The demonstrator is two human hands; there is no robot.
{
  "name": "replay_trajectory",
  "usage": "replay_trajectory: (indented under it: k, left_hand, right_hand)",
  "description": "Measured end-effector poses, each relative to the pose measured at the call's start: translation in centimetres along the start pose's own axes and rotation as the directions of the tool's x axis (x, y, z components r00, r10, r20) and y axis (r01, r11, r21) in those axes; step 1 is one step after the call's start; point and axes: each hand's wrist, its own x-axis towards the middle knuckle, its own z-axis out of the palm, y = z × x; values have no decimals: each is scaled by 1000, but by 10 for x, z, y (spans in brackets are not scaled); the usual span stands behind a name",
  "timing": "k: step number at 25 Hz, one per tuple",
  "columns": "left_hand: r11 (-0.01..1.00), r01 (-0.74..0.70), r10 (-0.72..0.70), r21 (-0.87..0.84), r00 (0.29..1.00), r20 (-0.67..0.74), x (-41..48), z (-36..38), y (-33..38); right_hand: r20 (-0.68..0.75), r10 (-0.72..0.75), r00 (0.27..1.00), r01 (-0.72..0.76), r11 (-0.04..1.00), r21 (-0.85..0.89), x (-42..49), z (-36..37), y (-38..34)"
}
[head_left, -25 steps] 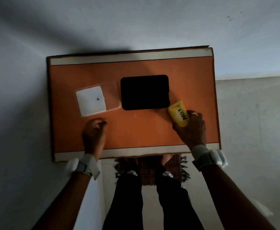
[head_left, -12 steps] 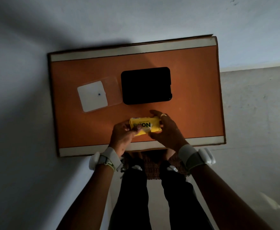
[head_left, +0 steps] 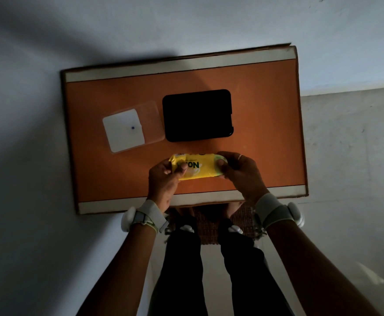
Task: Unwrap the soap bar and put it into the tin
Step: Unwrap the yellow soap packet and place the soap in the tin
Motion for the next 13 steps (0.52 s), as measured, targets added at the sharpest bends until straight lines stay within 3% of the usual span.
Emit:
replay_trajectory:
  k: [4, 8, 13]
  left_hand:
    - [999, -43, 43, 7, 996, -72, 2, 3, 0]
    - [980, -156, 176, 125, 968, -178, -2, 9, 0]
    - [973, -46, 104, 227, 964, -247, -1, 7, 4]
  right_hand:
    - [-98, -9, 995, 15, 998, 65, -3, -8, -1]
    - [-167, -14, 986, 29, 996, 87, -10, -22, -9]
    - [-166, -78, 983, 93, 992, 87, -24, -29, -47]
